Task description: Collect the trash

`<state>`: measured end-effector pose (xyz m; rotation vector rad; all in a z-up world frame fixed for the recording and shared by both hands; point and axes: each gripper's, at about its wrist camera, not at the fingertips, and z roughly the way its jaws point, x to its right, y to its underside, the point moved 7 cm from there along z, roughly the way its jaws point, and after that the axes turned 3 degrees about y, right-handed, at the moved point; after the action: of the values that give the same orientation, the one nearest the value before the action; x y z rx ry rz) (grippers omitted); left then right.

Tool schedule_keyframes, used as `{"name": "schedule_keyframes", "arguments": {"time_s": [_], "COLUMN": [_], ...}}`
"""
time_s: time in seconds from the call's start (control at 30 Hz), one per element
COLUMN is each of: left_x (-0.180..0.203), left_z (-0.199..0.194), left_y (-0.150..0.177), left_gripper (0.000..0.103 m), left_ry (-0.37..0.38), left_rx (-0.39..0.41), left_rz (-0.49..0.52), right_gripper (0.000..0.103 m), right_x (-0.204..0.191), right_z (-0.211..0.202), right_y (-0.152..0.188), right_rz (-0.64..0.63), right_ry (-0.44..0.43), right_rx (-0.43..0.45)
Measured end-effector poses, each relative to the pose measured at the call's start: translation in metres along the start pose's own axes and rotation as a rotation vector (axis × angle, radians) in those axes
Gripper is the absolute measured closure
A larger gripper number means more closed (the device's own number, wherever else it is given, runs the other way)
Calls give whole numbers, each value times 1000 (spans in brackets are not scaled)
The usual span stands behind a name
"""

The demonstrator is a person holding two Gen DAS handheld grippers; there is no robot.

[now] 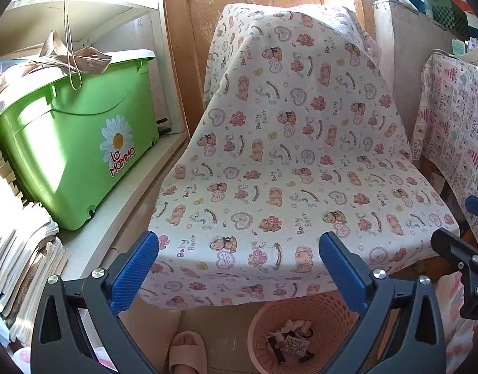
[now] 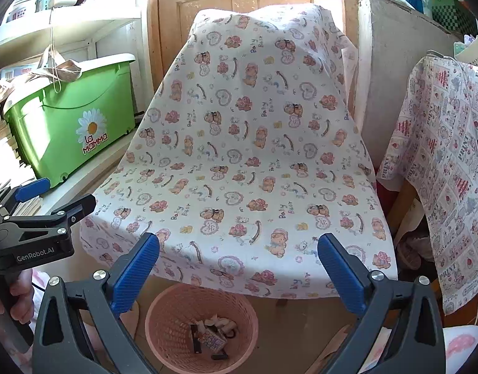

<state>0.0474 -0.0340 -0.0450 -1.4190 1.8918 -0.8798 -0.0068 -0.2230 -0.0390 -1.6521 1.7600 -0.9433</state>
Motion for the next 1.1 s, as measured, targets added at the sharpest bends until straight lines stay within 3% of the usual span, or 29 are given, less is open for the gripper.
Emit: {"name": "schedule_keyframes", "arguments": {"time_s": [1.1], "left_x": [-15], "left_z": [-5], "left_y": [-4], "left_gripper": [1], "left_ry": [-19], "left_rx": [25], "left_rz": [-56], "right_gripper": [1], "right_x": [11], "right_z": [-1], "right_y": [-1], "right_rz": [51], "right_ry": [19], "right_rx": [5]}}
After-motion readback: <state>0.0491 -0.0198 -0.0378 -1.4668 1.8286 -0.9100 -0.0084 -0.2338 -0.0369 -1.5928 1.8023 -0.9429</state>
